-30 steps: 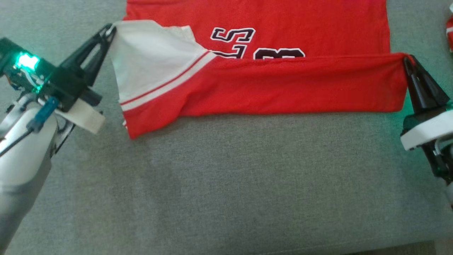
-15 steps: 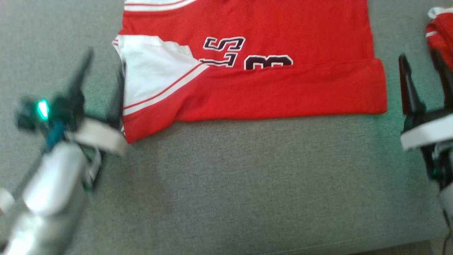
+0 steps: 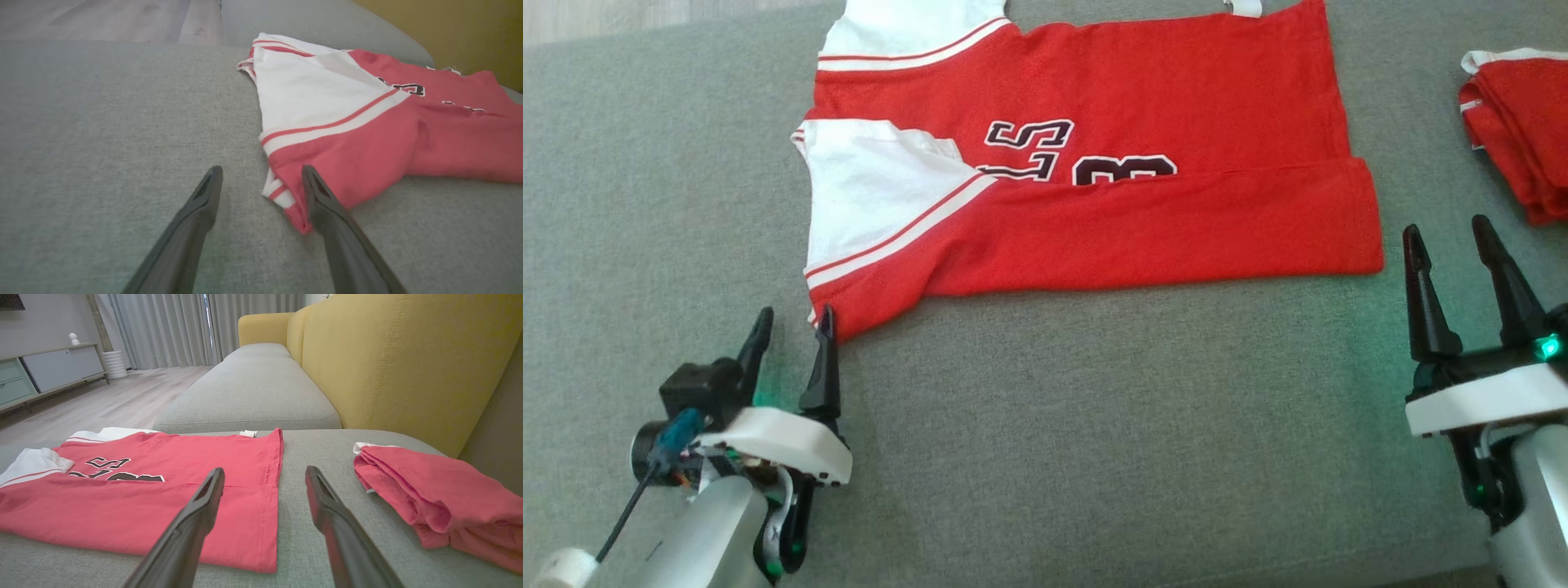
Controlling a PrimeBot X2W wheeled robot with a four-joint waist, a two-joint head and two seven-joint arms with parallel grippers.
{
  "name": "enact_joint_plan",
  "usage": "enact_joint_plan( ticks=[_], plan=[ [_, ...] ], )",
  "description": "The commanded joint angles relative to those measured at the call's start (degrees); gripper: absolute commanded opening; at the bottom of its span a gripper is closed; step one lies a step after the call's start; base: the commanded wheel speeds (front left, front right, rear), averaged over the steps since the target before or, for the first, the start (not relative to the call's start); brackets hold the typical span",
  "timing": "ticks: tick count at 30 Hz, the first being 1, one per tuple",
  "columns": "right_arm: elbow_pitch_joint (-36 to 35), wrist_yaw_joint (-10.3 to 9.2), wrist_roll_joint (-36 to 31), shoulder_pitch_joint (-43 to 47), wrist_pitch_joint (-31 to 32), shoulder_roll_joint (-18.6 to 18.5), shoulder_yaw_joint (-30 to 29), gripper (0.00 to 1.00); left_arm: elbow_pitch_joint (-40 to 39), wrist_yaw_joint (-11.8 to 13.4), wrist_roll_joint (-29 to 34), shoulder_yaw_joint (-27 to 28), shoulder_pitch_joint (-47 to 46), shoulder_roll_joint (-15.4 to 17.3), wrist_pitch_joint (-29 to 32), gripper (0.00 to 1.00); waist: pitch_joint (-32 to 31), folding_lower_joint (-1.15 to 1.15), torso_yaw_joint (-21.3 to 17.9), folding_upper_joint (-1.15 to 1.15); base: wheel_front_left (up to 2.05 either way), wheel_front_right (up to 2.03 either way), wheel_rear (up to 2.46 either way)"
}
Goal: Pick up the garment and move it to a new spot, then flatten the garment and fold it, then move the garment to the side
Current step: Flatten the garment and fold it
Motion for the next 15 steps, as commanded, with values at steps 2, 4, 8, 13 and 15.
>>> enact_joint_plan(
  ticks=[2,4,8,13,15],
  plan=[
    [-1.5,0.37,-0.1,0.7,-0.6,-0.6,0.6,1.0,-0.9,-0.4,-1.0,1.6,-1.1,0.6,1.6,1.0,0.0,0.01,-0.3,0.0,0.0,0.0,0.0],
    [-1.4,0.37,0.0,0.5,-0.6,-0.6,0.6,1.0,-0.7,-1.0,-1.4,0.9,-1.0,0.6,3.2,1.0,0.1,0.01,-0.5,0.0,0.0,0.0,0.0],
    [-1.2,0.37,0.0,0.3,-0.6,-0.7,0.8,1.0,0.2,-1.9,-1.9,-0.7,-0.8,0.9,6.7,0.96,0.2,0.01,-0.8,0.0,0.0,0.0,0.0],
    [0.5,0.37,0.1,-0.4,-0.6,-0.1,1.7,1.0,0.8,-1.5,-1.6,-1.7,-0.7,1.6,9.2,0.0,0.2,0.01,-0.7,0.0,0.0,0.0,0.0],
    [2.2,0.37,0.5,-1.0,0.1,0.4,1.8,1.0,0.2,-1.6,-1.9,-1.5,-0.6,1.8,9.0,0.0,0.0,0.01,-0.6,0.0,0.0,0.0,0.0]
  ],
)
